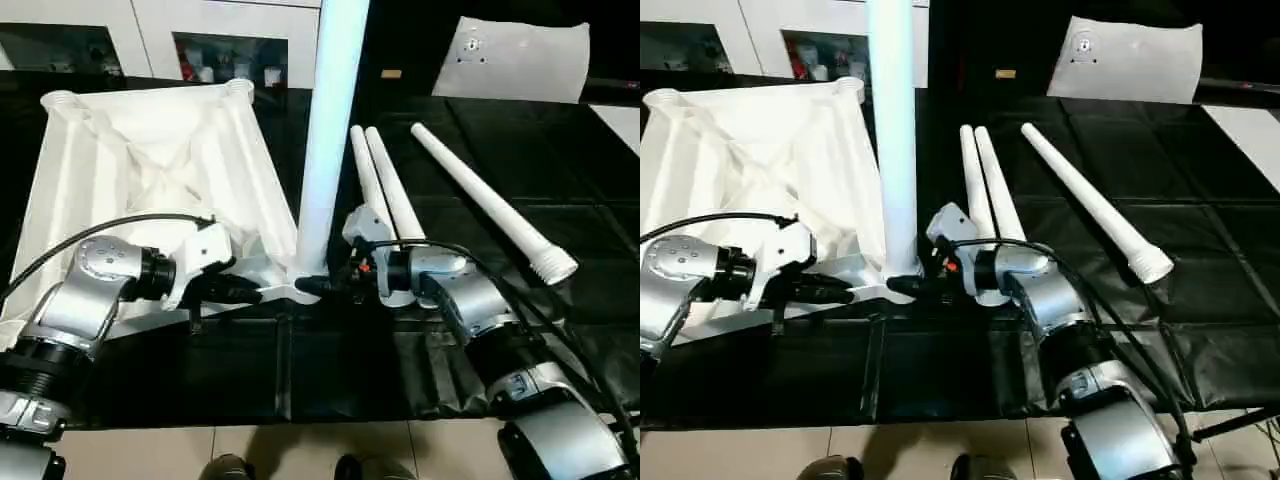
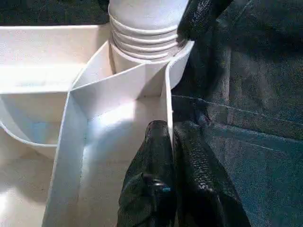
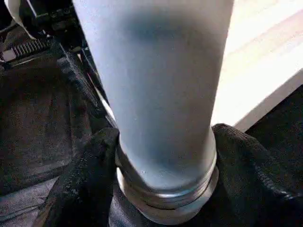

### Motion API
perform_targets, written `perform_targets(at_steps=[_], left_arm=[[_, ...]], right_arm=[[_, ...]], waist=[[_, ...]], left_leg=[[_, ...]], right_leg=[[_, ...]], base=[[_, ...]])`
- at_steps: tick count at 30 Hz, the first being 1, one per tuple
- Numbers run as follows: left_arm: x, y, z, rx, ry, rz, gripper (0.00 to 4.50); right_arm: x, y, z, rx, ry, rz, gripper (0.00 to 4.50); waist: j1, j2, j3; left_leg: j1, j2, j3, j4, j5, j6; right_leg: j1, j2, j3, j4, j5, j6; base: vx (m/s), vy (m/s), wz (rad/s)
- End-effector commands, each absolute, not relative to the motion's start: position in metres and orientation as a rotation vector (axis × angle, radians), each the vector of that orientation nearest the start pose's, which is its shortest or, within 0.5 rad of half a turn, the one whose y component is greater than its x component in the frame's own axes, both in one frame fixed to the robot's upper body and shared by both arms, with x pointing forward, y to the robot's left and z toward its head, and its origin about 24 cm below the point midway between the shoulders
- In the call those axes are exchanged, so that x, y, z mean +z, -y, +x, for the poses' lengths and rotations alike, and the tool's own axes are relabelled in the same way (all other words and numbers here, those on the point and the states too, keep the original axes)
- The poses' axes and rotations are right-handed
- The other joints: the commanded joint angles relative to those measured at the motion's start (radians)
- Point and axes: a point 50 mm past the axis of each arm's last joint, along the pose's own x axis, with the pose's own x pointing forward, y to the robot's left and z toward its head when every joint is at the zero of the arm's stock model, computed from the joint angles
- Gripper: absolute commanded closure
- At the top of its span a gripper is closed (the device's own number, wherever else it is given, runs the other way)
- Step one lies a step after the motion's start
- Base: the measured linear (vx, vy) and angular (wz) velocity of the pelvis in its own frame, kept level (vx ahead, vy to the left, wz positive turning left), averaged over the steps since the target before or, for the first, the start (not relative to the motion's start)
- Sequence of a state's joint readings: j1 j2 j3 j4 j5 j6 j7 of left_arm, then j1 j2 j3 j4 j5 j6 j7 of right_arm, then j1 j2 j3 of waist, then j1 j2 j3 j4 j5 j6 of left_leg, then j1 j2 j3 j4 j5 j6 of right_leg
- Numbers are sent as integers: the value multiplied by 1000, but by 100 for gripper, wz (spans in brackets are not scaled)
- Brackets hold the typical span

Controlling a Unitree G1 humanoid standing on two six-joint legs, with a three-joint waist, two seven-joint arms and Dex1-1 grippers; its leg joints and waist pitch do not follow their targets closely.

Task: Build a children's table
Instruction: Rotate leg to tighten

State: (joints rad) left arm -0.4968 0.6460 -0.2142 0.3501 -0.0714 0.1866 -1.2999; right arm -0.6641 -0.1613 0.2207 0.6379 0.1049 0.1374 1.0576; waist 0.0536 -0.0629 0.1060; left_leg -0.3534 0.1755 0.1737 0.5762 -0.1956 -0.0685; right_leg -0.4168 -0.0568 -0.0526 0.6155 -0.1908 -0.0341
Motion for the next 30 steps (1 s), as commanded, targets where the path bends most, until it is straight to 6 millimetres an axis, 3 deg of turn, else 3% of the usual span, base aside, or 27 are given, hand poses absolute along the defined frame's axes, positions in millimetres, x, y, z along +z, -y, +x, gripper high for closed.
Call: perform_targets(at_steps=[1,10,12,15,17,22,25,29,30], left_arm=[[79,-198,295,-1345,-539,496,450],[76,-199,298,-1243,-546,483,450],[75,-185,305,-1067,-485,382,450],[73,-165,306,-934,-437,310,450],[73,-157,305,-902,-420,271,450],[75,-106,307,-683,-338,142,450],[78,-92,308,-616,-323,124,450],[79,-90,305,-645,-324,152,450],[79,-90,304,-647,-327,155,450]], right_arm=[[73,74,331,1290,-241,-132,169],[66,69,323,1291,-254,-81,180],[56,55,322,1124,-285,-23,180],[49,36,319,989,-301,52,181],[48,29,319,948,-304,71,181],[53,-16,313,841,-303,128,181],[57,-28,311,816,-294,105,181],[59,-26,312,777,-270,123,181],[59,-25,313,772,-266,126,147]], waist=[[-2,15,-66],[-1,19,-63],[-1,23,-56],[-5,24,-50],[-12,21,-47],[-24,13,-49],[-20,11,-55],[-19,8,-60],[-19,11,-61]], left_leg=[[8,55,-8,-60,-53,68],[8,57,-8,-61,-64,65],[11,61,-10,-66,-109,35],[15,63,-16,-75,-191,-17],[11,58,-21,-79,-225,-25],[6,54,-17,-73,-186,1],[3,49,-13,-67,-126,35],[-3,45,-12,-63,-56,73],[-1,46,-11,-62,-54,80]], right_leg=[[64,-87,58,-49,-33,-279],[62,-86,58,-51,-33,-281],[58,-89,60,-60,-105,-272],[54,-94,61,-78,-286,-228],[55,-93,60,-88,-385,-190],[52,-87,62,-90,-329,-176],[53,-83,61,-84,-248,-166],[59,-79,59,-70,-112,-181],[59,-80,58,-69,-95,-188]], base=[[0,0,0],[0,0,0],[0,0,0],[0,0,0],[0,0,0],[0,0,0],[0,0,0],[0,0,0],[0,0,0]])
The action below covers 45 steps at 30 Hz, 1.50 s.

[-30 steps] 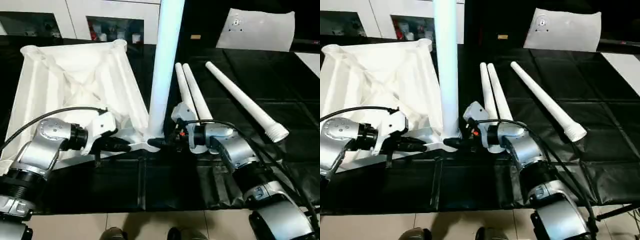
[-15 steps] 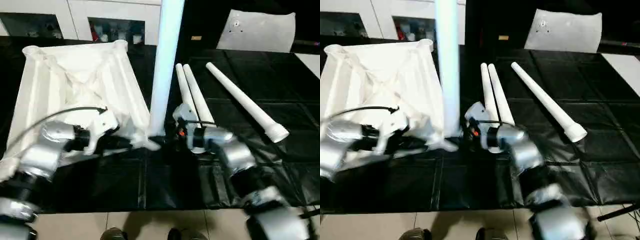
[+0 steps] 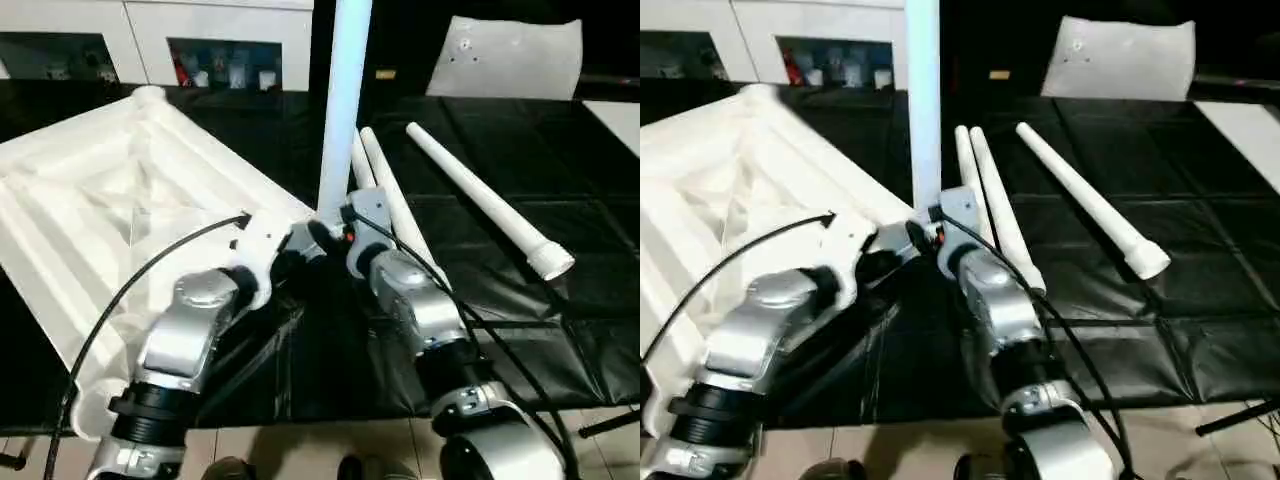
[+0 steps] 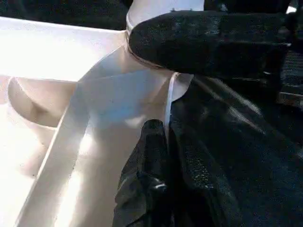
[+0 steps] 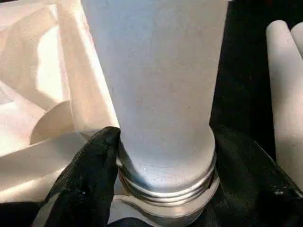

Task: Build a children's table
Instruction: Rotate leg to tighten

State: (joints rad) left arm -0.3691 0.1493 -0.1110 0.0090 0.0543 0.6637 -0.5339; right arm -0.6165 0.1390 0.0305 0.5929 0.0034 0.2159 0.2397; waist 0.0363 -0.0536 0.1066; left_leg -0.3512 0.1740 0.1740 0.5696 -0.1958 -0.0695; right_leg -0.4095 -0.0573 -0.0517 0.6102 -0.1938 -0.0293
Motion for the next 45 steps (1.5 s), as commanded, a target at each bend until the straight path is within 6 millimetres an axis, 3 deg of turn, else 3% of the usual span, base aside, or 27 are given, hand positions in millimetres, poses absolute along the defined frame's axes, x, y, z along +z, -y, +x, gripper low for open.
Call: perform_targets(at_steps=[1,6,8,9,10,12,13,16,19,23,27,36,45], left_arm=[[77,-95,303,-658,-337,172,450],[73,-113,302,-667,-362,235,450],[72,-131,302,-694,-361,282,450],[72,-133,302,-699,-363,286,450],[71,-146,302,-739,-371,312,450],[72,-150,301,-767,-370,317,450],[72,-156,301,-812,-370,333,450],[74,-169,300,-907,-376,362,450],[76,-175,299,-979,-370,394,450],[77,-183,295,-1139,-385,372,450],[78,-190,289,-1293,-448,381,450],[76,-192,292,-1381,-485,449,450],[76,-189,292,-1432,-494,447,450]], right_arm=[[59,-19,315,756,-256,127,126],[60,2,323,707,-218,102,89],[64,24,330,695,-182,84,62],[64,26,331,698,-177,80,57],[69,41,334,745,-142,55,49],[71,45,334,767,-137,45,20],[73,54,335,822,-125,16,17],[77,71,335,930,-117,-39,6],[79,80,335,993,-125,-67,6],[82,91,334,1129,-162,-142,6],[82,92,333,1242,-201,-193,6],[83,87,334,1337,-225,-175,6],[78,81,331,1392,-245,-165,95]], waist=[[-1,3,-60],[-6,8,-58],[-12,7,-58],[-13,8,-58],[-13,6,-59],[-12,7,-64],[-13,10,-64],[-9,7,-71],[-1,9,-71],[2,8,-73],[4,6,-67],[24,8,-65],[27,6,-62]], left_leg=[[-4,48,-12,-57,-61,83],[-2,50,-14,-61,-110,73],[-4,48,-17,-64,-135,57],[-2,50,-17,-63,-137,56],[-6,47,-18,-62,-129,59],[-5,47,-17,-59,-111,66],[-2,51,-14,-57,-83,70],[0,49,-12,-51,-41,107],[4,50,-9,-50,-27,123],[4,53,-9,-49,-30,120],[5,54,-8,-49,-54,114],[7,59,-7,-51,-66,83],[5,60,-7,-53,-76,71]], right_leg=[[52,-80,57,-64,-95,-197],[51,-82,56,-72,-162,-191],[53,-82,56,-77,-215,-175],[52,-82,57,-77,-219,-175],[56,-81,56,-77,-216,-172],[58,-83,58,-74,-192,-176],[52,-81,58,-68,-135,-203],[58,-79,57,-54,-32,-241],[55,-79,56,-51,-8,-262],[57,-83,56,-47,-10,-278],[54,-85,57,-49,-48,-283],[52,-86,56,-47,-63,-279],[52,-88,56,-49,-88,-274]], base=[[0,0,0],[0,0,0],[0,0,0],[0,0,0],[0,0,0],[0,0,0],[0,0,0],[0,0,0],[0,0,0],[0,0,0],[0,0,0],[0,0,0],[0,0,0]])
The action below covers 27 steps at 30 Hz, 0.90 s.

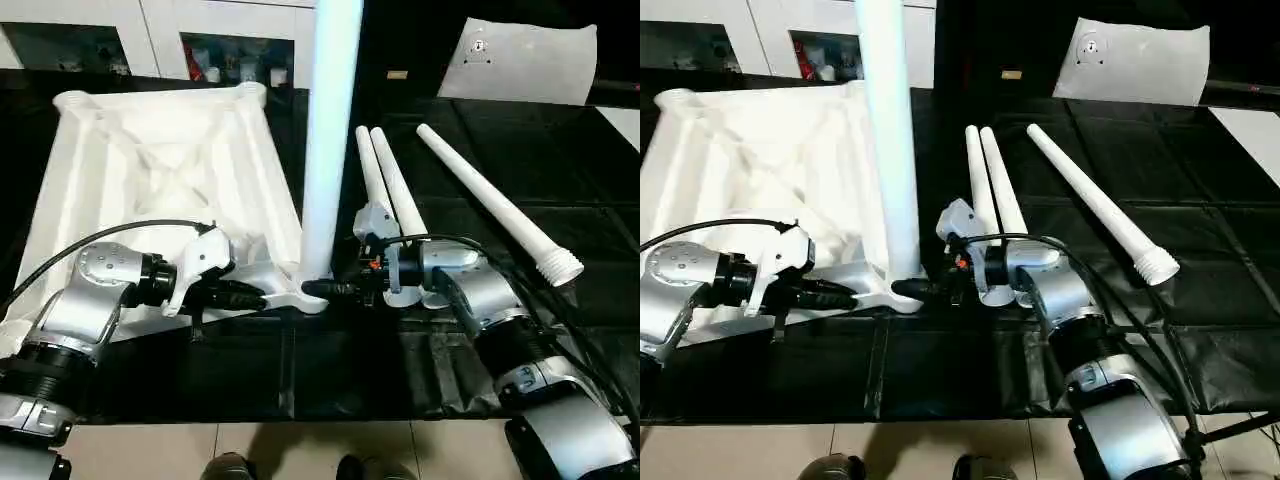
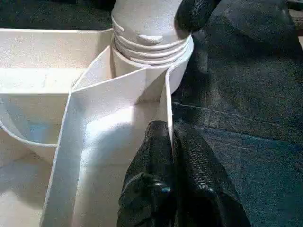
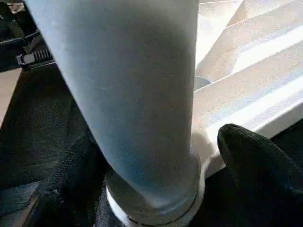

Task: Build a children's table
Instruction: Rotate leg to tighten

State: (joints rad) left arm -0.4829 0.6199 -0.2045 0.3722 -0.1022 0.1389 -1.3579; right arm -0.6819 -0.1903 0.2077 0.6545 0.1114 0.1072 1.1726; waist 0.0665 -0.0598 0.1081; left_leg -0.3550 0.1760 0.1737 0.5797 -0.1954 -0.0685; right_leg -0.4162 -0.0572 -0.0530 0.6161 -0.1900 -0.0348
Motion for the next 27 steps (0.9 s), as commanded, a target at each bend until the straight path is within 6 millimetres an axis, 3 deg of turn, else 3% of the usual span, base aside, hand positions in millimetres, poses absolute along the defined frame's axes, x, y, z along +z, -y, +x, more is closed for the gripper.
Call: perform_targets(at_steps=[1,11,21,27], left_arm=[[76,-189,292,-1435,-495,448,450],[74,-190,292,-1446,-505,457,450],[73,-192,292,-1446,-521,462,450],[70,-191,296,-1317,-500,424,450]], right_arm=[[78,81,331,1398,-247,-165,101],[75,80,327,1429,-257,-158,182],[74,79,325,1451,-267,-153,196],[65,72,317,1433,-278,-106,196]], waist=[[-3,13,-63],[-4,12,-63],[-4,12,-61],[-2,22,-59]], left_leg=[[8,59,-7,-64,-76,70],[8,59,-8,-65,-79,65],[9,59,-8,-67,-89,62],[11,61,-9,-69,-101,55]], right_leg=[[59,-88,57,-55,-91,-267],[58,-88,58,-56,-103,-261],[56,-89,58,-59,-121,-258],[55,-89,58,-60,-110,-263]], base=[[0,0,0],[0,0,0],[0,0,0],[0,0,0]])
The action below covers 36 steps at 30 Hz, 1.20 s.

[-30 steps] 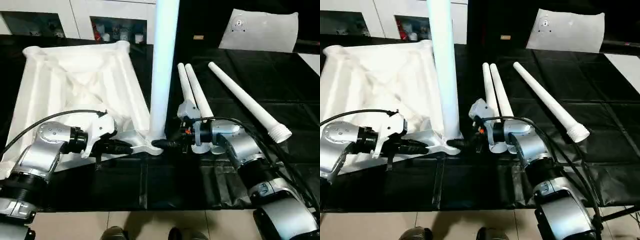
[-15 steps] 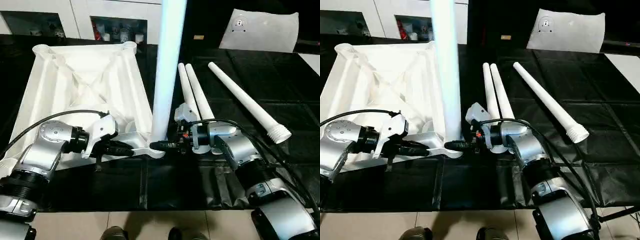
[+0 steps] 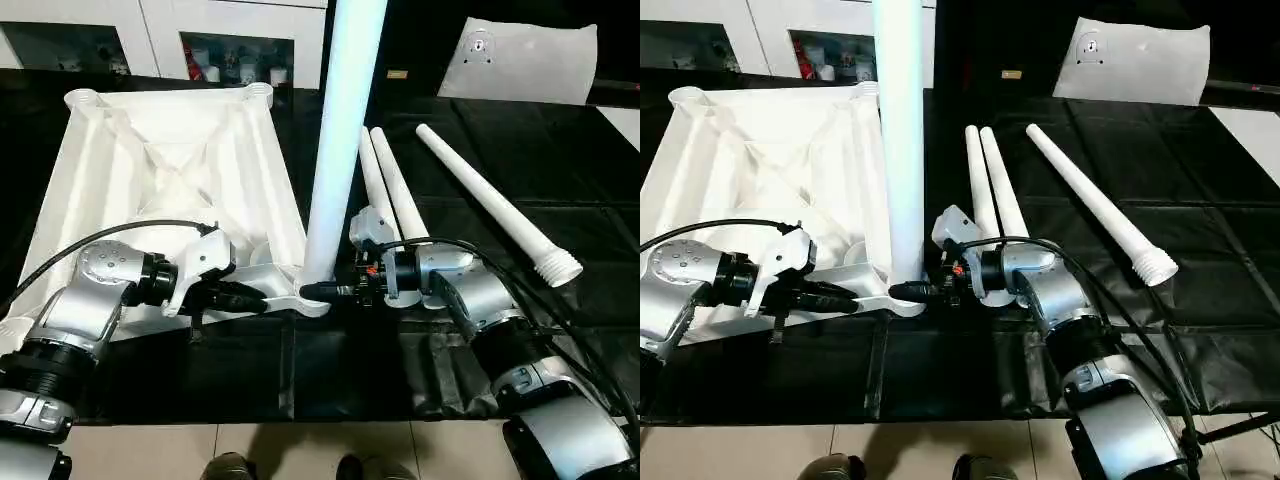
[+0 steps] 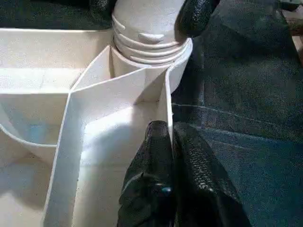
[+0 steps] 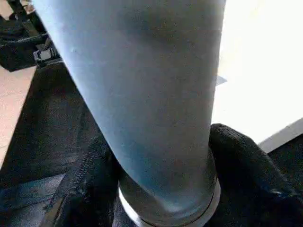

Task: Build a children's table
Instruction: Rotate leg to tighten

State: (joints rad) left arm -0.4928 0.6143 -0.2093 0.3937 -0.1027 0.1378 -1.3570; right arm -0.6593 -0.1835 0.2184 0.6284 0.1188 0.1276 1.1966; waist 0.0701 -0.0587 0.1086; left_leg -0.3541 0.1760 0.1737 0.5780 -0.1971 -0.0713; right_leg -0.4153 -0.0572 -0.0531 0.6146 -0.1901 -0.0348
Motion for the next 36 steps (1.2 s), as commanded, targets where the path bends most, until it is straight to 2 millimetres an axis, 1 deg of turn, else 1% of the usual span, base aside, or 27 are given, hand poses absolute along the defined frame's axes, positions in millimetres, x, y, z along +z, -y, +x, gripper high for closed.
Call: perform_targets(at_steps=[1,2,3,4,5,6,7,8,11,12,13,14,17,18,19,20,22,23,24,26,27,29,30,32,33,35,36], left_arm=[[69,-187,298,-1233,-491,400,450],[69,-187,298,-1224,-488,395,450],[70,-183,300,-1173,-473,363,450],[72,-174,303,-1052,-441,297,450],[72,-174,303,-1052,-441,297,450],[72,-171,305,-996,-430,272,450],[73,-165,307,-912,-415,227,450],[74,-158,309,-842,-400,182,450],[76,-147,309,-763,-384,115,450],[77,-136,309,-721,-369,98,450],[77,-136,309,-721,-369,98,450],[79,-124,311,-660,-346,80,450],[83,-107,315,-565,-319,57,450],[83,-107,315,-565,-319,57,450],[87,-98,320,-507,-301,56,450],[88,-98,321,-506,-301,56,450],[91,-95,323,-479,-293,66,450],[91,-95,323,-479,-293,66,450],[91,-95,323,-486,-290,84,450],[92,-95,323,-493,-289,96,450],[91,-96,322,-505,-292,108,450],[90,-98,321,-525,-294,131,450],[88,-100,320,-538,-297,147,450],[85,-107,319,-558,-298,177,450],[84,-110,320,-557,-297,191,450],[84,-113,321,-567,-292,210,450],[84,-115,322,-570,-287,224,450]], right_arm=[[59,67,315,1374,-272,-86,196],[59,66,315,1366,-273,-82,196],[55,62,314,1318,-276,-66,196],[48,52,313,1232,-290,-17,196],[48,52,313,1232,-290,-17,196],[46,48,312,1201,-297,7,196],[43,40,311,1156,-303,43,196],[40,33,310,1114,-309,73,196],[37,23,308,1054,-316,109,198],[36,14,309,985,-325,133,198],[36,14,309,985,-325,133,199],[37,5,311,896,-338,168,199],[38,-11,315,763,-366,203,201],[38,-11,315,763,-366,203,201],[44,-20,317,721,-359,217,201],[44,-21,317,720,-359,217,201],[48,-25,318,697,-347,245,201],[48,-25,318,697,-347,245,201],[49,-24,317,692,-337,243,201],[49,-24,317,691,-331,238,201],[48,-22,317,690,-320,233,145],[48,-17,318,677,-307,246,129],[49,-12,320,660,-290,255,122],[54,1,326,627,-241,246,96],[58,8,330,611,-215,243,96],[64,19,335,602,-173,248,77],[68,27,337,603,-150,255,57]], waist=[[-7,20,-60],[-7,20,-55],[-8,21,-52],[-11,23,-44],[-13,20,-39],[-13,21,-40],[-21,20,-39],[-21,21,-38],[-32,16,-39],[-34,12,-39],[-35,14,-39],[-37,13,-40],[-41,13,-46],[-43,13,-48],[-40,15,-51],[-38,15,-53],[-34,14,-61],[-33,15,-62],[-31,14,-63],[-31,15,-61],[-30,18,-63],[-31,17,-59],[-34,21,-62],[-42,18,-64],[-44,19,-69],[-46,18,-79],[-44,18,-77]], left_leg=[[11,63,-9,-68,-108,48],[9,64,-10,-70,-123,42],[12,64,-12,-75,-166,26],[14,63,-16,-80,-224,6],[20,60,-20,-81,-274,-7],[22,58,-23,-80,-287,-9],[18,61,-24,-85,-285,-17],[19,58,-28,-85,-294,-13],[16,55,-27,-83,-285,-3],[15,54,-26,-83,-277,3],[14,52,-26,-82,-262,14],[13,51,-25,-81,-253,17],[5,50,-21,-79,-202,31],[4,50,-19,-78,-187,31],[3,49,-17,-76,-156,39],[5,49,-15,-74,-144,44],[1,46,-12,-66,-63,77],[0,46,-11,-66,-45,85],[-1,44,-10,-63,-24,103],[-2,45,-10,-63,-22,120],[1,47,-10,-63,-39,119],[0,47,-11,-66,-74,108],[-1,47,-14,-69,-98,94],[-8,47,-18,-70,-103,81],[-7,51,-17,-67,-90,75],[-3,47,-13,-59,-38,92],[-6,47,-11,-57,-17,107]], right_leg=[[55,-92,60,-60,-118,-264],[53,-92,60,-63,-141,-261],[53,-94,61,-71,-217,-249],[49,-94,61,-82,-329,-227],[44,-97,59,-98,-454,-194],[43,-99,60,-101,-495,-178],[45,-98,62,-98,-502,-170],[44,-98,58,-107,-534,-151],[41,-96,61,-110,-535,-141],[41,-94,61,-110,-530,-139],[39,-93,62,-111,-520,-135],[39,-92,63,-109,-510,-134],[42,-86,61,-103,-424,-134],[42,-85,62,-99,-392,-139],[43,-82,62,-93,-321,-149],[42,-81,62,-91,-285,-155],[53,-79,62,-72,-114,-188],[55,-78,61,-68,-79,-196],[57,-79,60,-64,-31,-209],[59,-80,59,-63,-18,-222],[59,-82,58,-66,-45,-225],[58,-82,58,-73,-105,-217],[62,-82,57,-76,-150,-202],[68,-86,56,-77,-163,-190],[65,-88,57,-76,-148,-193],[67,-83,60,-62,-49,-218],[66,-83,59,-58,-3,-234]], base=[[0,0,0],[0,0,0],[0,0,0],[0,0,0],[0,0,0],[0,0,0],[0,0,0],[0,0,0],[0,0,0],[0,0,0],[0,0,0],[0,0,0],[0,0,0],[0,0,0],[51,-1,4],[51,-1,4],[65,0,5],[65,1,4],[0,0,0],[0,0,0],[0,0,0],[0,0,0],[0,0,0],[0,0,0],[0,0,0],[0,0,0],[0,0,0]])
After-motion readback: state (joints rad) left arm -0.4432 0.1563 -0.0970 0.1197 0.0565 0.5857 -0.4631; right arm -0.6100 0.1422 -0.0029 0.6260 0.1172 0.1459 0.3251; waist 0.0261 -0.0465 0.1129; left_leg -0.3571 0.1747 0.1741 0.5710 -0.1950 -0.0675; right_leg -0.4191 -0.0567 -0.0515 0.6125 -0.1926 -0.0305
